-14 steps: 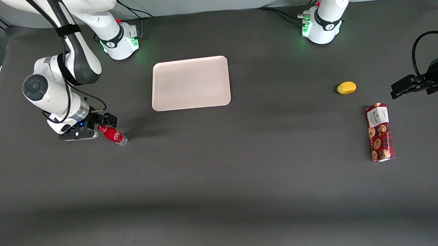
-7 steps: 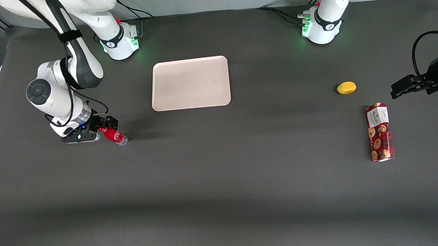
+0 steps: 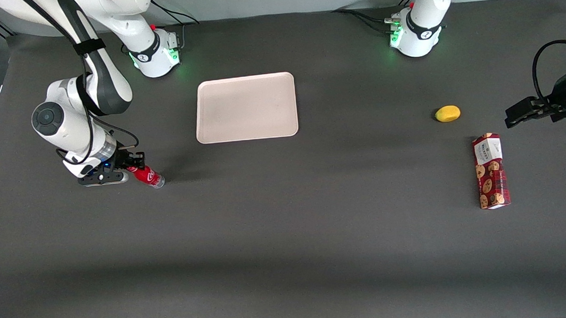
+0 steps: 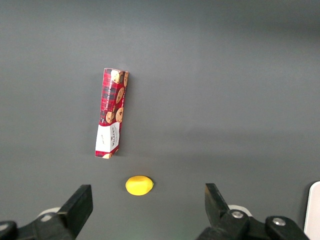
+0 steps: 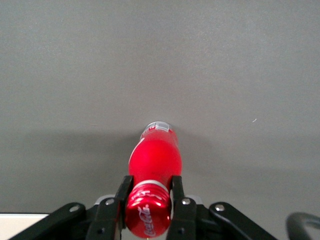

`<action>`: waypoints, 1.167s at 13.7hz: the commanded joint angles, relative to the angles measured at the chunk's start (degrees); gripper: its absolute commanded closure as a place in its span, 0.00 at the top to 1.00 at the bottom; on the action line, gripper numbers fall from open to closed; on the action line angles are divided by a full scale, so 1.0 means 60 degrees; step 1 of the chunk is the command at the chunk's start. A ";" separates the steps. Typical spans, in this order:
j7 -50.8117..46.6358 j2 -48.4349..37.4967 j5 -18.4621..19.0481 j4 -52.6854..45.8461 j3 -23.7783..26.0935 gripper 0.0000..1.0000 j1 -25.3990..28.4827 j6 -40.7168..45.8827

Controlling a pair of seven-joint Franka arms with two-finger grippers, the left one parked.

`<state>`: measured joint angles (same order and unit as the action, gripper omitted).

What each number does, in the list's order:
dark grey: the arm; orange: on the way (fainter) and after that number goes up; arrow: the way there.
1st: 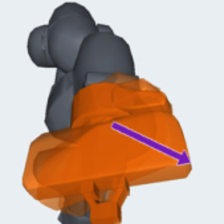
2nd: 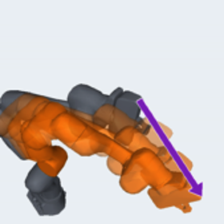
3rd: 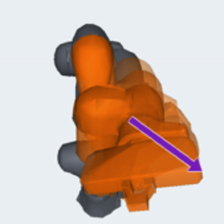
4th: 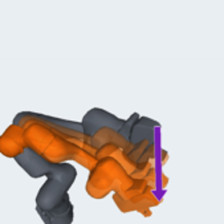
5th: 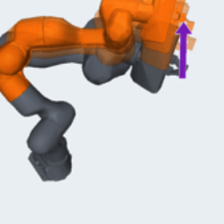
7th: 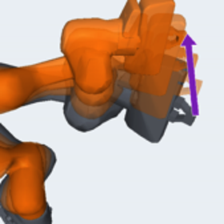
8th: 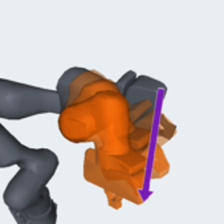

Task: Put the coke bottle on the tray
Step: 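Close the right gripper around the bottle's neck, then lift the bottle and carry it with the right gripper onto the white tray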

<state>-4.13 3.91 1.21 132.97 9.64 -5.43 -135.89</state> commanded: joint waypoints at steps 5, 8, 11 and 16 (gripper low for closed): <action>0.0380 -0.1307 0.0076 -0.1665 0.0049 0.00 0.0056 0.3331; 0.0395 -0.2362 0.0018 -0.2487 0.0341 0.00 0.0129 0.5458; 0.0205 -0.3547 -0.0434 -0.2914 0.1101 0.00 0.0144 0.7058; -0.0614 -0.4590 -0.2307 -0.2521 0.2084 0.00 0.0129 0.7999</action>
<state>-5.61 -21.87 -9.04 115.88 21.03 -4.51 -88.36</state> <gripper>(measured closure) 0.648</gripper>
